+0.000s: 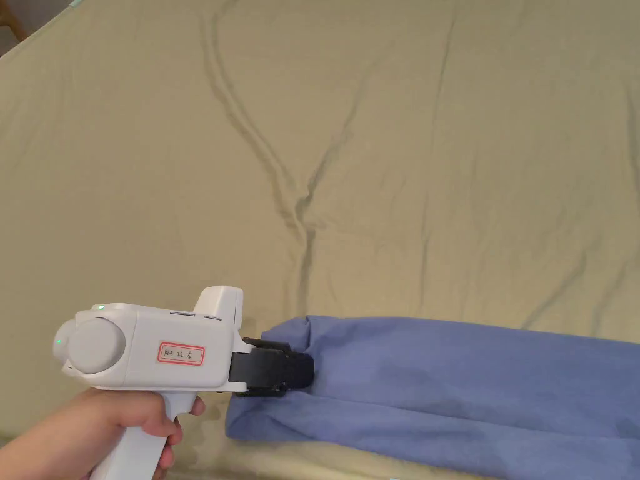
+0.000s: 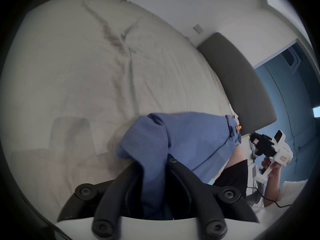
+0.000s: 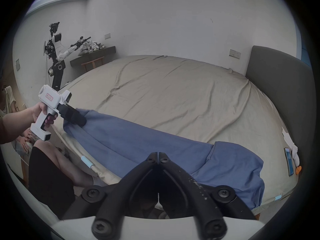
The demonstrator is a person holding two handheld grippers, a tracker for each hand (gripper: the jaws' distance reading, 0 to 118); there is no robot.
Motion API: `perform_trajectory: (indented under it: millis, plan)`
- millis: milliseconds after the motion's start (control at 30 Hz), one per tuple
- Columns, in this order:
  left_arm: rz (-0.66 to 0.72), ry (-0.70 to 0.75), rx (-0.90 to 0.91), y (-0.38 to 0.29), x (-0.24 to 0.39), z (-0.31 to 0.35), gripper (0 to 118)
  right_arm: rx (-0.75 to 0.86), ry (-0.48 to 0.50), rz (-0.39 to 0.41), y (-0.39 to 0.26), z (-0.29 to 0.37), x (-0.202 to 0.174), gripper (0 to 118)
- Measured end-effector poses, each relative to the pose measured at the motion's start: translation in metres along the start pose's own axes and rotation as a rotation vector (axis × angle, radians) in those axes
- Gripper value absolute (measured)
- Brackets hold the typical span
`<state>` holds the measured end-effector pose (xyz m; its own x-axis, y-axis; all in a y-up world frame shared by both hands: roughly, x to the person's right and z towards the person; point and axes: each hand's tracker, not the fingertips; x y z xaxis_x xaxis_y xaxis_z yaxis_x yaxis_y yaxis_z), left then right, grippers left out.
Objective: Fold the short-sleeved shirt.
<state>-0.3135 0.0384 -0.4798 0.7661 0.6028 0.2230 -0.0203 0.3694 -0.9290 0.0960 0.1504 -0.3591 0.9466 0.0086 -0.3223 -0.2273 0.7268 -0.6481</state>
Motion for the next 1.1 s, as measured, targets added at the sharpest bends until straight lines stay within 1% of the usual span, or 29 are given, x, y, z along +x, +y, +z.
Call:
perform_trajectory:
  millis: [100, 200, 233, 333, 400, 433, 467, 533, 567, 633, 700, 733, 767, 800, 867, 900, 967, 1000, 1033, 1067, 1100]
  plan:
    - [-0.009, 0.004, 0.007, 0.006, 0.000, 0.005, 12, 0.001, -0.003, -0.018, -0.005, 0.004, 0.005, 1]
    - [0.043, -0.035, 0.029, 0.015, 0.002, 0.029, 12, -0.008, -0.015, -0.019, -0.009, 0.007, 0.010, 1]
    - [0.059, -0.025, 0.039, 0.018, 0.001, 0.039, 11, -0.006, -0.020, -0.018, -0.010, 0.009, 0.012, 1]
    - [0.107, -0.045, 0.044, 0.031, -0.006, 0.073, 10, 0.012, -0.014, -0.040, -0.010, 0.015, 0.018, 1]
    - [0.127, 0.028, 0.050, 0.038, -0.017, 0.091, 10, 0.026, -0.010, -0.047, -0.009, 0.019, 0.020, 1]
    - [0.120, 0.101, 0.058, 0.045, -0.026, 0.099, 10, 0.033, -0.008, -0.046, -0.009, 0.021, 0.020, 1]
    - [0.141, 0.174, 0.055, 0.050, -0.037, 0.107, 10, 0.046, -0.002, -0.041, -0.009, 0.024, 0.020, 1]
    - [0.155, 0.269, 0.027, 0.056, -0.060, 0.126, 10, 0.070, 0.014, -0.039, -0.009, 0.031, 0.022, 1]
    - [0.191, 0.326, 0.025, 0.062, -0.067, 0.135, 10, 0.080, 0.020, -0.043, -0.010, 0.034, 0.024, 1]
    - [0.185, 0.386, 0.002, 0.066, -0.066, 0.148, 10, 0.094, 0.025, -0.046, -0.014, 0.039, 0.028, 1]
    - [0.139, 0.423, -0.022, 0.070, -0.046, 0.151, 10, 0.105, 0.037, -0.062, -0.017, 0.044, 0.034, 1]
    - [0.131, 0.427, -0.022, 0.073, -0.030, 0.149, 10, 0.101, 0.084, -0.116, -0.018, 0.045, 0.038, 1]
    - [0.118, 0.455, -0.032, 0.076, -0.013, 0.145, 10, 0.114, 0.127, -0.154, -0.020, 0.048, 0.043, 1]
    - [0.107, 0.481, -0.046, 0.079, 0.002, 0.139, 10, 0.139, 0.144, -0.163, -0.022, 0.052, 0.046, 1]
    - [0.021, 0.516, -0.123, 0.081, 0.044, 0.117, 10, 0.148, 0.136, -0.138, -0.025, 0.059, 0.050, 1]
    - [-0.013, 0.529, -0.148, 0.081, 0.063, 0.105, 10, 0.156, 0.131, -0.112, -0.026, 0.062, 0.051, 1]
    - [-0.032, 0.497, -0.160, 0.085, 0.101, 0.078, 10, 0.168, 0.115, -0.088, -0.029, 0.068, 0.056, 1]
    - [-0.032, 0.475, -0.166, 0.087, 0.116, 0.065, 10, 0.171, 0.114, -0.096, -0.031, 0.069, 0.058, 1]
    - [-0.052, 0.431, -0.193, 0.087, 0.132, 0.048, 10, 0.180, 0.130, -0.122, -0.033, 0.070, 0.064, 1]
    - [-0.054, 0.425, -0.199, 0.087, 0.145, 0.032, 10, 0.191, 0.156, -0.157, -0.035, 0.070, 0.068, 1]
    - [-0.060, 0.439, -0.211, 0.087, 0.154, 0.016, 10, 0.191, 0.163, -0.174, -0.036, 0.071, 0.072, 1]
